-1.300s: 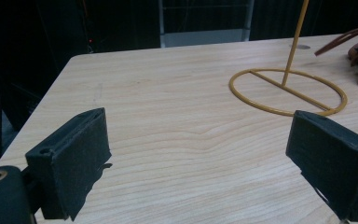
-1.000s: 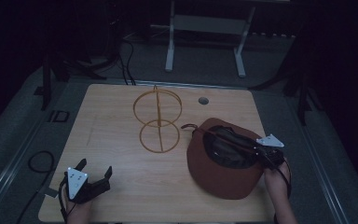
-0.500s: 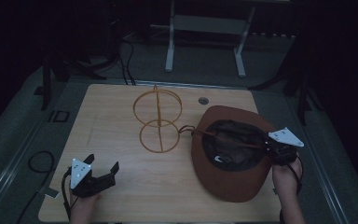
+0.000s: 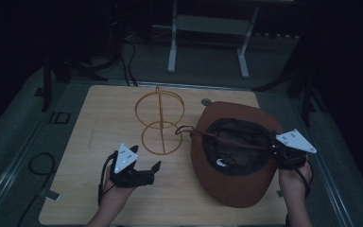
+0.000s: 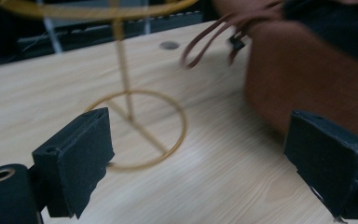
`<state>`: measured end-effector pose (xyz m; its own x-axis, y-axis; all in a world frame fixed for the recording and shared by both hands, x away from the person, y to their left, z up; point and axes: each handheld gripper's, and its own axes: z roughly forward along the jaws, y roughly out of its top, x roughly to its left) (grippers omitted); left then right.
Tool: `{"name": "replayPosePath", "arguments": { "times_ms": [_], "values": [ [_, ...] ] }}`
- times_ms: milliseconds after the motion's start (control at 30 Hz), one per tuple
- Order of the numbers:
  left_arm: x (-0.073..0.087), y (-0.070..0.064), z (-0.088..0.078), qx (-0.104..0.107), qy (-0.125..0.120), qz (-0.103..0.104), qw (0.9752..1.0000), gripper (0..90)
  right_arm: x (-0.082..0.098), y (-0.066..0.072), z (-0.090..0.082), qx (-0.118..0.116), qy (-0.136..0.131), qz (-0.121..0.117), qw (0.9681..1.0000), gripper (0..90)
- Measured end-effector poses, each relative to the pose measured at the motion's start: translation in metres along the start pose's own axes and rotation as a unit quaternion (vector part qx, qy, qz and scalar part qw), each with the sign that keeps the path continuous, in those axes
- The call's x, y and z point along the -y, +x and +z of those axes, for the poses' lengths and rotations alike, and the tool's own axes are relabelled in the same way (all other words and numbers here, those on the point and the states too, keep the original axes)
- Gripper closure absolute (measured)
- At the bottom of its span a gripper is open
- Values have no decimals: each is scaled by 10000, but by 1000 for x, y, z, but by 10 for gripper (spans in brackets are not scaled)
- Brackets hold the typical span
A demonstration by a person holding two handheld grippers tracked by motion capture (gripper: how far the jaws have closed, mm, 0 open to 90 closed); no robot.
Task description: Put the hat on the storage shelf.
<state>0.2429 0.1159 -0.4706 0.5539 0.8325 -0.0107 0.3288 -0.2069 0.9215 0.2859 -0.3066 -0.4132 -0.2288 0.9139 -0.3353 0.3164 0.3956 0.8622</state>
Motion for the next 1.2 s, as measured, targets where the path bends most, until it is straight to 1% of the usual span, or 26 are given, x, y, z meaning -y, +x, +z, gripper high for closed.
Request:
{"name": "replayPosePath", "arguments": {
  "times_ms": [33, 67, 100, 133, 167, 200, 233, 267, 433, 467, 600, 667, 700, 733, 767, 800, 867, 900, 933, 967, 1067, 1100, 1167, 1200],
  "values": [
    [0, 0, 0, 0, 0, 0, 10000, 87, 0, 0, 0, 0, 0, 0, 10000, 812],
    [-9, -7, 6, 126, -35, 91, 9999, 88, 0, 0, -2, -1, 15, -1, 10000, 812],
    [-13, -11, 10, 186, -39, 137, 9997, 87, 0, 1, -2, 3, 25, -12, 10000, 812],
    [-13, -11, 10, 186, -39, 137, 9997, 87, 0, 1, -3, 7, 14, -19, 10000, 812],
    [-16, -14, 13, 250, -47, 162, 9995, 87, 0, 1, -3, 7, 14, -19, 10000, 812],
    [-16, -14, 13, 250, -47, 162, 9995, 88, 0, 1, -3, 7, 14, -19, 10000, 812],
    [-24, -22, 21, 322, -50, 252, 9992, 88, 1, 0, -4, 5, 7, -24, 10000, 812],
    [-27, -26, 25, 350, -50, 288, 9990, 87, 1, 0, -6, 29, 0, -20, 10000, 812],
    [-44, -37, 42, 391, -22, 349, 9986, 88, 0, 1, -7, 47, -2, -58, 10000, 812],
    [-48, -40, 46, 391, -20, 403, 9984, 88, 0, 1, -7, 50, -6, -58, 10000, 811],
    [-60, -53, 62, 425, 104, 570, 9974, 88, 0, 2, -6, 52, -5, -81, 10000, 811],
    [-64, -60, 72, 511, 156, 579, 9969, 88, 0, 3, -7, 41, -3, -85, 10000, 811],
    [-66, -63, 77, 518, 199, 613, 9966, 88, 0, 3, -7, 34, -9, -86, 10000, 811],
    [-68, -65, 82, 508, 225, 618, 9965, 87, 0, 4, -8, 31, -12, -81, 10000, 811],
    [-68, -65, 82, 508, 225, 618, 9965, 88, 0, 4, -8, 31, -12, -81, 10000, 811],
    [-72, -69, 91, 514, 231, 576, 9967, 88, -1, 4, -8, 28, -24, -85, 10000, 811],
    [-75, -72, 99, 505, 282, 592, 9966, 88, -2, 4, -13, 20, -92, -90, 9999, 810],
    [-77, -74, 105, 511, 343, 545, 9966, 88, -3, 5, -14, 16, -117, -91, 9999, 810],
    [-77, -74, 105, 511, 343, 545, 9966, 88, -4, 5, -15, 9, -129, -87, 9999, 811],
    [-80, -76, 112, 555, 449, 473, 9963, 88, -4, 5, -17, -4, -180, -73, 9998, 811],
    [-81, -77, 116, 515, 502, 483, 9962, 87, -6, 6, -21, -49, -253, -73, 9996, 811],
    [-81, -77, 119, 541, 535, 453, 9961, 93, -8, 8, -25, -37, -344, -75, 9994, 811],
    [-81, -75, 121, 561, 598, 437, 9957, 149, -10, 8, -30, -49, -420, -79, 9991, 811],
    [-80, -75, 122, 544, 623, 438, 9956, 161, -11, 9, -32, -47, -454, -87, 9989, 811]
  ]
}}
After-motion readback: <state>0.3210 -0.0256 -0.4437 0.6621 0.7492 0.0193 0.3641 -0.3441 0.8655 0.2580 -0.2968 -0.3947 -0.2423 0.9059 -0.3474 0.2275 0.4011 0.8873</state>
